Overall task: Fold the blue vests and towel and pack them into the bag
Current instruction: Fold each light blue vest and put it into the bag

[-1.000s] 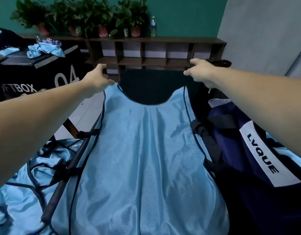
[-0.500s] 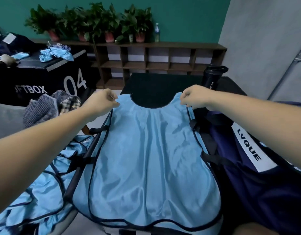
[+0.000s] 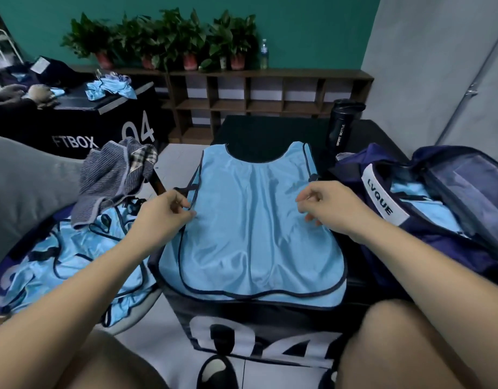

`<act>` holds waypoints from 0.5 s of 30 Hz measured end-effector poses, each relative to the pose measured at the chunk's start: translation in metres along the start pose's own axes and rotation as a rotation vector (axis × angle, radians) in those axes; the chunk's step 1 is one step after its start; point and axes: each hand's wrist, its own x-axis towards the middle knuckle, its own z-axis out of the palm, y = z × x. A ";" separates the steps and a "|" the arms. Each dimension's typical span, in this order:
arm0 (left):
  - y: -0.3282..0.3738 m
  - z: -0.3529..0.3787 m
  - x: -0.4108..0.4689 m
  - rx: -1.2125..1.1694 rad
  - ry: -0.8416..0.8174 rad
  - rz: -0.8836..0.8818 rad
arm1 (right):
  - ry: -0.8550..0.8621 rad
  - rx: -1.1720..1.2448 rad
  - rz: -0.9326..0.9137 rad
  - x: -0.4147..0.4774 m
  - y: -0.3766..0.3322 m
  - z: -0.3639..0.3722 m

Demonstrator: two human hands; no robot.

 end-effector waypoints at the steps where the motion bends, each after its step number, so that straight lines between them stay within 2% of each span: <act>1: -0.002 0.000 -0.011 0.002 0.005 -0.003 | 0.017 -0.026 0.004 -0.010 0.005 0.001; 5: -0.010 -0.002 -0.049 0.055 0.027 -0.035 | 0.118 -0.193 0.005 -0.045 0.028 0.005; 8: -0.020 0.003 -0.069 0.135 -0.046 -0.070 | 0.153 -0.292 0.022 -0.065 0.047 0.008; 11: -0.025 0.008 -0.078 0.151 -0.116 -0.100 | 0.162 -0.354 0.049 -0.078 0.063 0.006; 15: -0.019 0.014 -0.080 0.141 -0.087 -0.121 | 0.120 -0.386 0.155 -0.089 0.077 0.006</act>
